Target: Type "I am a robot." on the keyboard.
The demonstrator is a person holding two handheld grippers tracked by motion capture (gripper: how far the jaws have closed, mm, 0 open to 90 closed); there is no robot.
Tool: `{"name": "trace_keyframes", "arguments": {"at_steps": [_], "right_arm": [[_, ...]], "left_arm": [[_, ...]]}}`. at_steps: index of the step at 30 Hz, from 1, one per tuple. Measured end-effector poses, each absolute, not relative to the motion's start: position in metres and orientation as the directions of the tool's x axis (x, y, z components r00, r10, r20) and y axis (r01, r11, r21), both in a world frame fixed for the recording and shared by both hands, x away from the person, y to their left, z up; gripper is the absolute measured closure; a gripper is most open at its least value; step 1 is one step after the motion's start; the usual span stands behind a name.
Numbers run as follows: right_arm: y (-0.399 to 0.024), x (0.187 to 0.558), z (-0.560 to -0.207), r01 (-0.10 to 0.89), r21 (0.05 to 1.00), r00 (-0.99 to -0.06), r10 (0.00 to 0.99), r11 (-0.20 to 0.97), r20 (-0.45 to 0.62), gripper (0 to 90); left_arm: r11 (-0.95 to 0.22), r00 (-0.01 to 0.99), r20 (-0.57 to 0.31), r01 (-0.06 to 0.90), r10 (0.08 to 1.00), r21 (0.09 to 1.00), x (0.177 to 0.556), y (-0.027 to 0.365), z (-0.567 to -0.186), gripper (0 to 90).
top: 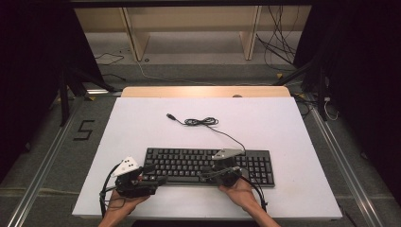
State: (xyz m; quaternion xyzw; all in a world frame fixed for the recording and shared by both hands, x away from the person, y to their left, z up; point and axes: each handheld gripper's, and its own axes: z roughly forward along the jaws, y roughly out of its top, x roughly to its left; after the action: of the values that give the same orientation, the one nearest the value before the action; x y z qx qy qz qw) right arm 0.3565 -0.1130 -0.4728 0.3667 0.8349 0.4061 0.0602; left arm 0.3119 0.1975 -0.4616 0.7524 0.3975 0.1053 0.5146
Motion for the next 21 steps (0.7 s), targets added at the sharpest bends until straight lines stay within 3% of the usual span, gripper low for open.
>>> {"name": "trace_keyframes", "arguments": {"at_steps": [21], "right_arm": [[-0.1082,0.3554,-0.4796,0.560,0.707,-0.728,0.665,0.432,0.170,90.0]], "left_arm": [[-0.154,0.661,-0.249,0.488,0.708,0.859,0.3117,0.1975,-0.4615,27.8]]}}
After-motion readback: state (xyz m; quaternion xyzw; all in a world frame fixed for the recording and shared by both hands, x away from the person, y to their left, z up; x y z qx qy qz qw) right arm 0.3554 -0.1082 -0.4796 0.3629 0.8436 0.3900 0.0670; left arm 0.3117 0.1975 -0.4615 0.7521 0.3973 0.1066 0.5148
